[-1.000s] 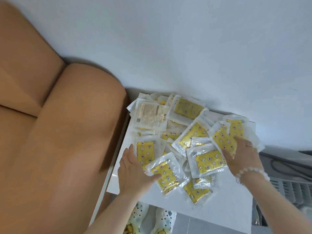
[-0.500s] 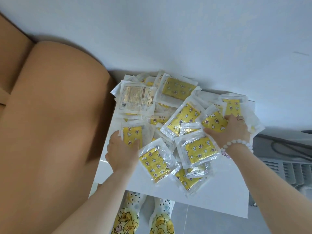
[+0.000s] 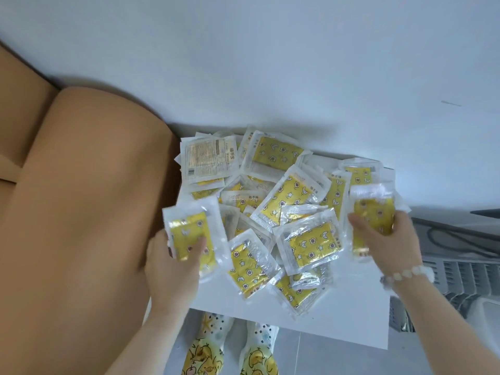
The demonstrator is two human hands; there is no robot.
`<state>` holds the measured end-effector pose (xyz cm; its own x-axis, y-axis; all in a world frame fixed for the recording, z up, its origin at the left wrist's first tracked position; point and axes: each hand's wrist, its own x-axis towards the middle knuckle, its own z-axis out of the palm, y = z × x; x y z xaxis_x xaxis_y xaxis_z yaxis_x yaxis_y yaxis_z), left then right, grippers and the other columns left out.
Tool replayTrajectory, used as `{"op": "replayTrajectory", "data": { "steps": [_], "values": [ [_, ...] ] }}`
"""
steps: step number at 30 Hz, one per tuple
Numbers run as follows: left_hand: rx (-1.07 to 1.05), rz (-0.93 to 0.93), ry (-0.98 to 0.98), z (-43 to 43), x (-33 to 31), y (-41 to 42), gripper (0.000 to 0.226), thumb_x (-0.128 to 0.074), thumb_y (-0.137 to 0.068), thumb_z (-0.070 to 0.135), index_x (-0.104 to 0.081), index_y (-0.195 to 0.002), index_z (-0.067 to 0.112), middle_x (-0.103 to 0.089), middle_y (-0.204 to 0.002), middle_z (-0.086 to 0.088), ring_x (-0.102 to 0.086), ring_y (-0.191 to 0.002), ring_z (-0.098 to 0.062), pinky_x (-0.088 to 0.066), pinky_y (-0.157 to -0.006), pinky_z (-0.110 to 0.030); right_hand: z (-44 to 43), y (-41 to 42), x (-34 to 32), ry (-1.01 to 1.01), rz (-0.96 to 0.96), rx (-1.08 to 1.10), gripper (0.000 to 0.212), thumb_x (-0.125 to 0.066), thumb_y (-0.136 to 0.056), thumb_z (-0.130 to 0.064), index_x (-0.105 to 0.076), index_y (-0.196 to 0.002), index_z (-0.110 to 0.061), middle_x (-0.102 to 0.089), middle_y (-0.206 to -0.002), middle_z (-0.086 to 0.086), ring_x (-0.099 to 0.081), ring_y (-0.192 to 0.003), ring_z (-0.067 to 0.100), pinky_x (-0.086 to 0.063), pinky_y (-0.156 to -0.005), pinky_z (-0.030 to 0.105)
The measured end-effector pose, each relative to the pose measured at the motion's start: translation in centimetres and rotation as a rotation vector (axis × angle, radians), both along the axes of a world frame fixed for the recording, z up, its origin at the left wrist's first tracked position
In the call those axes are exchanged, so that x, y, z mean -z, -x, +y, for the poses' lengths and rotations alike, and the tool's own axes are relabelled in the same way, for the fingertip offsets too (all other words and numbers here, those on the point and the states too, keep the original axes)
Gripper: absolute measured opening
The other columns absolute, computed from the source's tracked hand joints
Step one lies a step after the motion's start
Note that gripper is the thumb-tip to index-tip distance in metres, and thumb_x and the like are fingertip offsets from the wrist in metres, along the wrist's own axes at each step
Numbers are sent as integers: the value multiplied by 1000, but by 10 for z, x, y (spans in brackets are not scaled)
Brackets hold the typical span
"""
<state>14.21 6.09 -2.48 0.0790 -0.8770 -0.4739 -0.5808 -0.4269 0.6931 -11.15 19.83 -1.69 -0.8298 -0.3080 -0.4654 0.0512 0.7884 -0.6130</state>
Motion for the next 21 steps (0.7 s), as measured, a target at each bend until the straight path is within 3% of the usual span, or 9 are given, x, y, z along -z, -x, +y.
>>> {"op": "replayTrajectory", "data": {
  "steps": [2, 4, 7, 10, 12, 14, 16, 18, 21],
  "values": [
    [-95, 159, -153, 24, -7, 2, 26, -76, -77, 12, -61, -97, 17, -68, -93, -5, -66, -87, -24, -51, -80, -39, 10, -21, 2, 18, -69, -166, 36, -81, -70, -29, -49, -85, -22, -55, -112, 10, -59, -81, 19, -46, -65, 24],
    [-224, 246, -314, 49, -3, 6, 40, -76, -75, 11, -56, -110, 13, -67, -97, -3, -66, -87, -22, -53, -81, -41, 12, -37, 11, -101, 11, -537, 40, -81, -70, -28, -50, -92, -17, -40, -129, 2, -56, -83, 12, -40, -72, 19],
    [-257, 212, -401, 80, 18, 12, 63, -80, -71, 16, -46, -124, 15, -58, -117, -2, -62, -102, -24, -53, -86, -43, -1, -43, 20, -333, 177, -1011, 49, -68, -81, -44, -43, -113, -16, -10, -150, -3, -51, -111, 16, -40, -86, 22],
    [-255, 182, -427, 93, 38, 21, 80, -85, -66, 25, -41, -132, 16, -51, -130, -2, -55, -116, -27, -48, -97, -48, -19, -40, 24, -410, 261, -1186, 55, -60, -86, -46, -38, -126, -16, 7, -156, -1, -29, -136, 18, -34, -102, 27],
    [-254, 155, -420, 94, 50, 29, 75, -86, -64, 27, -44, -126, 17, -54, -125, -3, -58, -112, -25, -49, -95, -48, -24, -36, 27, -434, 301, -1234, 56, -61, -85, -43, -36, -127, -16, 0, -155, 2, -26, -136, 20, -34, -103, 29],
    [-284, 116, -376, 94, 58, 37, 69, -86, -64, 25, -46, -120, 14, -57, -119, -4, -60, -107, -25, -51, -92, -45, -27, -35, 29, -448, 335, -1235, 61, -71, -78, -40, -40, -124, -14, -18, -147, 7, -35, -129, 26, -39, -101, 33],
    [-314, 41, -362, 93, 59, 40, 67, -85, -67, 22, -45, -118, 8, -56, -114, -6, -58, -102, -26, -51, -87, -37, -29, -37, 33, -437, 397, -1254, 79, -91, -48, -35, -54, -112, -9, -46, -125, 15, -55, -105, 33, -53, -81, 41],
    [-286, -42, -381, 89, 56, 42, 58, -84, -67, 24, -47, -108, 6, -56, -100, -6, -57, -93, -27, -48, -79, -33, -29, -36, 40, -438, 477, -1220, 96, -95, -13, -36, -60, -97, -8, -61, -94, 13, -63, -76, 31, -54, -54, 38],
    [-161, -160, -419, 83, 53, 43, 46, -81, -70, 35, -48, -86, 8, -55, -80, -3, -56, -82, -27, -44, -72, -34, -29, -40, 40, -508, 535, -1176, 98, -91, -3, -43, -62, -90, -8, -62, -78, 8, -61, -67, 27, -49, -52, 35]
  ]
}}
